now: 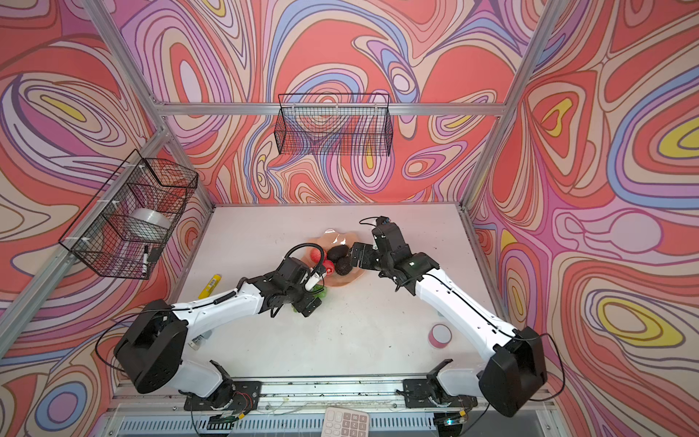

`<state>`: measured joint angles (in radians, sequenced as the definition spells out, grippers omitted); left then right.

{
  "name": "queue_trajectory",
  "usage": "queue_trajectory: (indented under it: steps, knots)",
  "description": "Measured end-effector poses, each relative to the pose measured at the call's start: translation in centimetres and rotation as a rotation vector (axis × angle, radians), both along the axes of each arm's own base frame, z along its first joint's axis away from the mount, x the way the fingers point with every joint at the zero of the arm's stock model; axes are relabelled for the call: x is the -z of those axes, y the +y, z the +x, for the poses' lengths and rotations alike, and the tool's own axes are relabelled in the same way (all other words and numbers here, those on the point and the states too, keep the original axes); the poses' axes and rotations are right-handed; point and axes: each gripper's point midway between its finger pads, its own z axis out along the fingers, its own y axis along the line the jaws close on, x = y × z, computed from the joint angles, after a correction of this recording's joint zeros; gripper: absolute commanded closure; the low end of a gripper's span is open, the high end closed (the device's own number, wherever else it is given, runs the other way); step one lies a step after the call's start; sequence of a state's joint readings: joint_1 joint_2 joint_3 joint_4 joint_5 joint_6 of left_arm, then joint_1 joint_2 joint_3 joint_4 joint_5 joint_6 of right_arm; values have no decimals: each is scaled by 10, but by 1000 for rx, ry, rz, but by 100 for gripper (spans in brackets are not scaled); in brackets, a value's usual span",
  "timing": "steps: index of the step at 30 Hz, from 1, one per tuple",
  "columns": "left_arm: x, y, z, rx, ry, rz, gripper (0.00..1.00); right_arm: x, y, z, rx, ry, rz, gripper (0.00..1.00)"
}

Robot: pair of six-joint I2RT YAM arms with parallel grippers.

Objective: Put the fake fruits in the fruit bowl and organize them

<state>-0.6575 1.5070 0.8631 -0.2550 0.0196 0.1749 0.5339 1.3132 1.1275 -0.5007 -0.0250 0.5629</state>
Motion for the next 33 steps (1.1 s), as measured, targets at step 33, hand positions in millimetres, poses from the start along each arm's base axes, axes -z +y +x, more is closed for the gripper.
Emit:
queue_trajectory:
  steps: [33]
  knots:
    - [34,8,18,-96,197,104,41,-9,-7,4,18,-23,23,2]
